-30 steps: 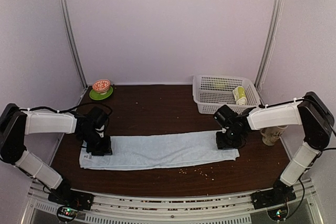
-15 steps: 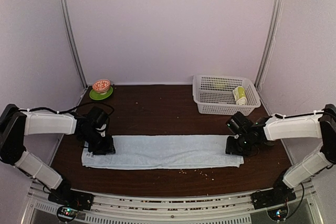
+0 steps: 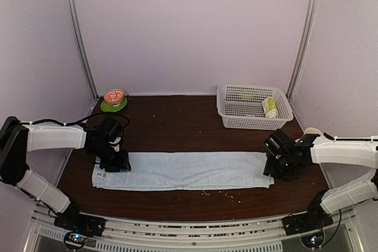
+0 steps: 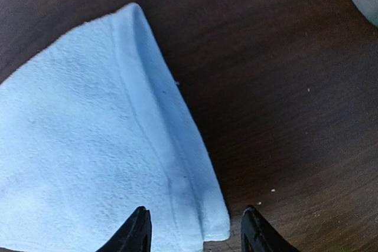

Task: Roll the towels
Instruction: Pick up the towel from the center of the board.

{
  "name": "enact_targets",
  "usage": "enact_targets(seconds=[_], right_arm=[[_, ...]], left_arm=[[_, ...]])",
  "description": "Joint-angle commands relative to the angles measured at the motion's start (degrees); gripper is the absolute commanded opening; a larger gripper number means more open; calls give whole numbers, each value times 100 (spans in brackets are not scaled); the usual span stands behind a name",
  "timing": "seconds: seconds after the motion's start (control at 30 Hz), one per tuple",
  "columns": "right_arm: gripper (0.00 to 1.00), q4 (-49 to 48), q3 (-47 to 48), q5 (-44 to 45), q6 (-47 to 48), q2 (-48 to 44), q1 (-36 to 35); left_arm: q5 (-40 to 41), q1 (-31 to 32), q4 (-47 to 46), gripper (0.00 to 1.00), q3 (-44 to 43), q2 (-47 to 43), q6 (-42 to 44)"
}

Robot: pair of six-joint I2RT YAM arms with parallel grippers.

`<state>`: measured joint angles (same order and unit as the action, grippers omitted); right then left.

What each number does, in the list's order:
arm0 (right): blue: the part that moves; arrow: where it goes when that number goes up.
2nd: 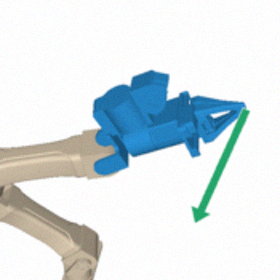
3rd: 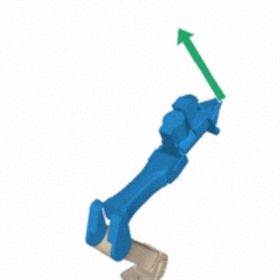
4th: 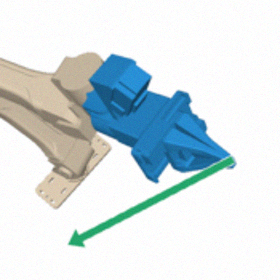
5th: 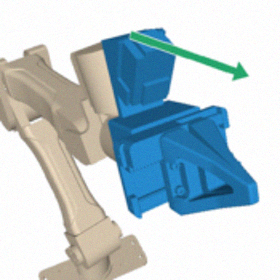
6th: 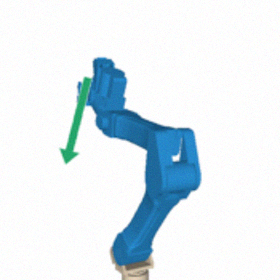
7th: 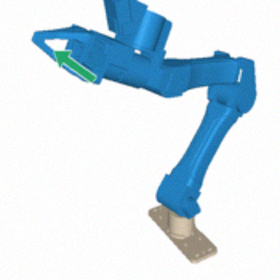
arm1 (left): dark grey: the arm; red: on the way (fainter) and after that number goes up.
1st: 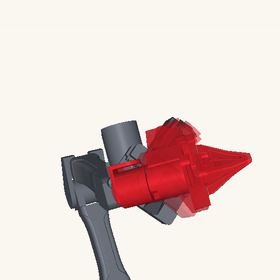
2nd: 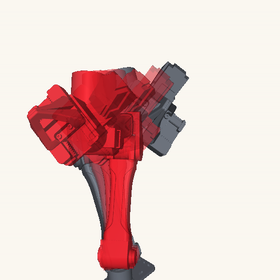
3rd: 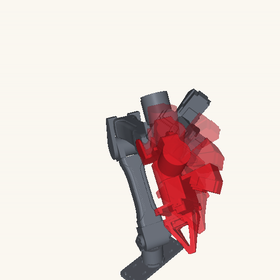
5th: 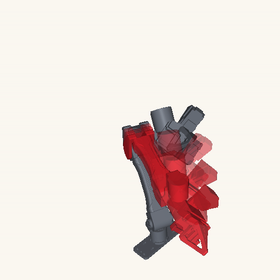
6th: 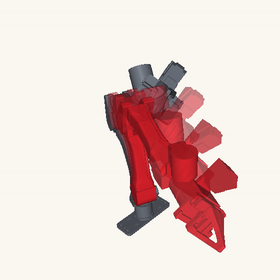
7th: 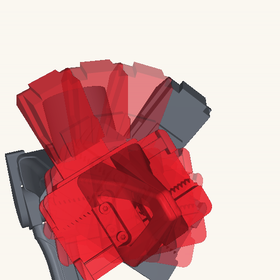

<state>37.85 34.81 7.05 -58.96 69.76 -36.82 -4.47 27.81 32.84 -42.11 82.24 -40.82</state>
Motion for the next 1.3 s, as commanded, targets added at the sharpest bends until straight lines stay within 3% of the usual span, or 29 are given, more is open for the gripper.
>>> enact_targets(seconds=[0.0, 0.27, 0.47, 0.67, 1.0, 1.27], right_arm=[[52, -279, -351, -141, -512, 206, 34], [47, -787, -711, -503, -695, 606, 79], [20, -1027, -889, -760, -768, 629, 95], [0, -531, -781, -416, -608, -3, 139], [0, 952, 737, 829, 936, -1682, 149], [0, 1233, 1306, 961, 2320, -1932, 144]], left_arm=[[36, 28, -212, 46, 35, -6, -8], [-8, 29, -218, 46, 127, -208, 61], [-40, 24, -205, 46, 210, -410, 38], [-111, 22, -19, 46, 146, -664, 33], [-205, 27, 411, 46, -193, -1288, 110], [-189, 58, 433, 45, -176, -1324, -91]])
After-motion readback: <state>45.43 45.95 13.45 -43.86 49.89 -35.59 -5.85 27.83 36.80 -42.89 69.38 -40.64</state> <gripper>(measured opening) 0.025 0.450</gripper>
